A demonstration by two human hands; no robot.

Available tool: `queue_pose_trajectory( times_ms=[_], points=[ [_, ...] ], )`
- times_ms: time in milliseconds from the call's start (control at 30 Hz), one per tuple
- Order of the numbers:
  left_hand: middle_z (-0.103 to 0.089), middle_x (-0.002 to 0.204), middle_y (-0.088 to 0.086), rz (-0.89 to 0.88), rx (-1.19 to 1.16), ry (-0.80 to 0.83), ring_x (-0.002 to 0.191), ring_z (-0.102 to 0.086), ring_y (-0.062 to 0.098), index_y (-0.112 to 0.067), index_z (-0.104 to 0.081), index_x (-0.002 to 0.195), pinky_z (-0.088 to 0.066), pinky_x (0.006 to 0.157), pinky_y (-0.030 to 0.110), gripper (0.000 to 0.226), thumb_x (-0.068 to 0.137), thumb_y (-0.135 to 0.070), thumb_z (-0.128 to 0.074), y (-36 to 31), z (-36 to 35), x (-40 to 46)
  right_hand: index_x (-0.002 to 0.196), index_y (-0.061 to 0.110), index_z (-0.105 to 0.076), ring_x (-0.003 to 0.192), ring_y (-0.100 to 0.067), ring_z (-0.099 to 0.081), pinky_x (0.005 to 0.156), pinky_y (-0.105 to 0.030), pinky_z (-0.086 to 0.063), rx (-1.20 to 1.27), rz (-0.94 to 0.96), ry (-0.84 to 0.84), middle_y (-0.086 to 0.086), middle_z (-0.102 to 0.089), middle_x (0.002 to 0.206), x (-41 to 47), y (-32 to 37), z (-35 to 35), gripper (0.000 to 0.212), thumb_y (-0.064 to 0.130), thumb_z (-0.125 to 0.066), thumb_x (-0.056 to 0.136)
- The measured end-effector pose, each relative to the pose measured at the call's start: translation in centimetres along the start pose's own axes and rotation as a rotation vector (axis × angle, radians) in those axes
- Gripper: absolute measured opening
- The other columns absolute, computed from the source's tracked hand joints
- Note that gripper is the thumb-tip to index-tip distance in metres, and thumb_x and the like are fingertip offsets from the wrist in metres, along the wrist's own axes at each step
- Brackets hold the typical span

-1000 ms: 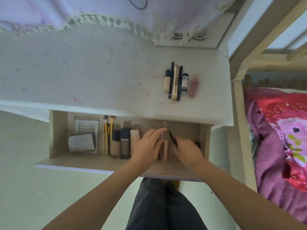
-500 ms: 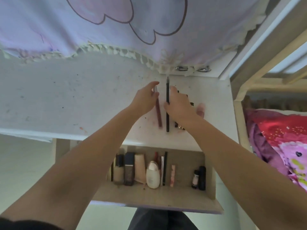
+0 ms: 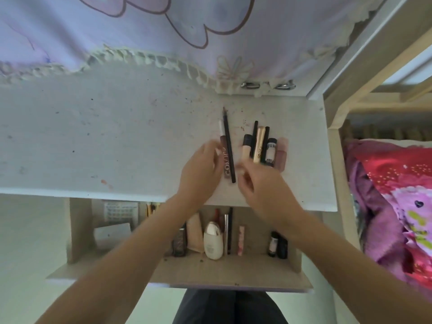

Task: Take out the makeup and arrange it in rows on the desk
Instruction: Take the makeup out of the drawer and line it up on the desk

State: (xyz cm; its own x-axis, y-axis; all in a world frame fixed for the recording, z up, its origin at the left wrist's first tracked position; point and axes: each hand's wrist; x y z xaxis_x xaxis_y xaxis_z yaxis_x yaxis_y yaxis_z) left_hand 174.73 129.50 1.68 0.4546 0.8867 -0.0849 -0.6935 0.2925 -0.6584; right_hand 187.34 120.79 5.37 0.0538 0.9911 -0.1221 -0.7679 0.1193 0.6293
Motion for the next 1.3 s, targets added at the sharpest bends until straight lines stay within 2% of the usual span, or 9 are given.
queue_pose_trajectory(
  times_ms=[67,167,233,333,567,733,933,1133,1300],
  points=[
    [-0.051,0.086,-0.012,-0.097,0.002,0.154,0.073,-0.049,0.002,-0.017,-0.057,0.106,-0.043,0.069,0.020,0.014,0.095,-0.019,-0.047,0.8,-1.6,-6.2,0.104,0.016,-0.059,0.076,-0.012,-0.059,0.068,-0.019,-0.042,0.014,-0.042,0.187,0.001,-0.062,0.088,-5.0,-2.0,-2.7,0.026,0.030,-0.039,0.095],
    [-0.062,0.087,-0.001,-0.258,0.128,0.350,0.077,-0.059,0.016,-0.015,-0.064,0.101,-0.052,0.066,0.030,0.023,0.089,-0.021,-0.045,4.0,-6.3,-12.3,0.116,0.020,-0.054,0.094,-0.018,-0.061,0.072,-0.026,-0.043,-0.139,-0.264,0.432,0.000,-0.062,0.108,-9.3,-6.6,-7.8,0.026,0.029,-0.037,0.099],
    [-0.063,0.105,0.009,-0.184,0.256,0.396,0.095,-0.062,0.027,-0.012,-0.062,0.115,-0.054,0.077,0.037,0.038,0.087,-0.024,-0.040,5.1,-9.0,-12.1,0.136,0.020,-0.039,0.099,-0.021,-0.061,0.075,-0.030,-0.048,-0.217,-0.342,0.453,-0.004,-0.055,0.125,-9.9,-8.7,-10.0,0.038,0.028,-0.037,0.099],
    [-0.036,0.143,0.013,0.016,0.441,0.398,0.131,-0.035,0.031,-0.010,-0.032,0.143,-0.035,0.102,0.041,0.049,0.096,-0.023,-0.035,4.9,-10.7,-9.3,0.148,0.021,-0.020,0.098,-0.027,-0.062,0.071,-0.032,-0.048,-0.213,-0.334,0.395,-0.010,-0.046,0.136,-8.6,-10.1,-12.5,0.054,0.024,-0.039,0.098],
    [-0.025,0.149,0.019,-0.160,0.671,0.437,0.135,-0.028,0.034,-0.004,-0.041,0.137,-0.024,0.109,0.041,0.045,0.094,-0.012,-0.039,5.7,-13.4,-8.6,0.133,0.015,-0.037,0.099,-0.032,-0.057,0.077,-0.038,-0.049,-0.242,-0.298,0.496,-0.013,-0.045,0.128,-7.4,-9.5,-15.0,0.043,0.017,-0.050,0.092],
    [-0.033,0.143,0.018,-0.158,0.505,0.401,0.131,-0.033,0.034,-0.004,-0.042,0.135,-0.024,0.111,0.039,0.046,0.089,-0.004,-0.048,6.1,-13.1,-9.9,0.117,0.016,-0.044,0.088,-0.023,-0.061,0.072,-0.033,-0.048,-0.117,-0.249,0.358,-0.004,-0.062,0.106,-8.6,-9.6,-14.9,0.022,0.017,-0.046,0.095],
    [-0.042,0.130,0.012,0.152,0.122,0.426,0.116,-0.046,0.030,-0.008,-0.056,0.121,-0.040,0.098,0.037,0.031,0.093,-0.005,-0.045,4.5,-13.0,-8.6,0.095,0.020,-0.048,0.080,-0.015,-0.060,0.075,-0.035,-0.051,-0.040,-0.121,0.300,0.005,-0.064,0.090,-9.8,-9.5,-12.8,0.006,0.022,-0.043,0.097],
    [-0.064,0.110,0.010,0.034,0.055,0.531,0.103,-0.058,0.025,-0.007,-0.066,0.109,-0.038,0.083,0.023,0.023,0.095,-0.012,-0.049,2.9,-10.3,-8.1,0.107,0.021,-0.058,0.086,-0.002,-0.052,0.073,-0.010,-0.039,0.049,-0.036,0.030,0.014,-0.057,0.095,-8.2,-7.6,-4.6,0.015,0.023,-0.056,0.092],
    [-0.059,0.091,-0.018,-0.069,-0.160,0.375,0.082,-0.054,-0.007,-0.024,-0.064,0.099,-0.044,0.080,0.012,0.020,0.093,-0.009,-0.054,-0.8,0.5,-6.9,0.105,0.027,-0.056,0.080,-0.004,-0.057,0.068,-0.017,-0.048,0.207,-0.038,-0.160,0.010,-0.061,0.089,-2.3,-4.4,3.6,0.014,0.026,-0.053,0.091]
  ],
)
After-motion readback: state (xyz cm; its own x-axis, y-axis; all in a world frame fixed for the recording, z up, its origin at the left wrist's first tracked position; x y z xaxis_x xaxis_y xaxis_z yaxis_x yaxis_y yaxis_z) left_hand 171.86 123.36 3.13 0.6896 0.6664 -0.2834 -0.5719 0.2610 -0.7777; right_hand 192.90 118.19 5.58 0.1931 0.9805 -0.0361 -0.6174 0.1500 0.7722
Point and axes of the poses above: each hand's wrist, its own x-axis towards the middle knuckle, its own z-axis out of the back of the hand, y = z × x
